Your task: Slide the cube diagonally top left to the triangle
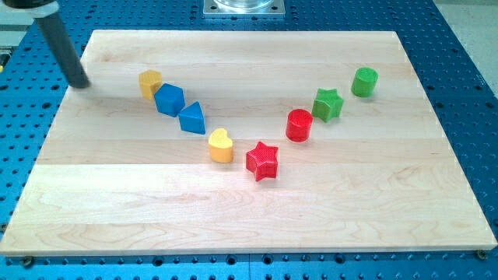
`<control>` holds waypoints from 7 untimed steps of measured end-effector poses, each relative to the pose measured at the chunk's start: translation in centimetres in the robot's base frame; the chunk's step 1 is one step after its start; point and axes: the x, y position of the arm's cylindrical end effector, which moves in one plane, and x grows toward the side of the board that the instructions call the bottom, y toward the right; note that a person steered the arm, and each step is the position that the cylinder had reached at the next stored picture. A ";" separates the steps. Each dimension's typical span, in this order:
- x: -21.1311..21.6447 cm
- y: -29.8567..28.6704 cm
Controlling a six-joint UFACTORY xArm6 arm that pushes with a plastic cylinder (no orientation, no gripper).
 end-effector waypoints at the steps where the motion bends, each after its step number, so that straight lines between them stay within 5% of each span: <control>1: 1.7 5.0; 3: 1.9 13.7; 7: 5.3 11.8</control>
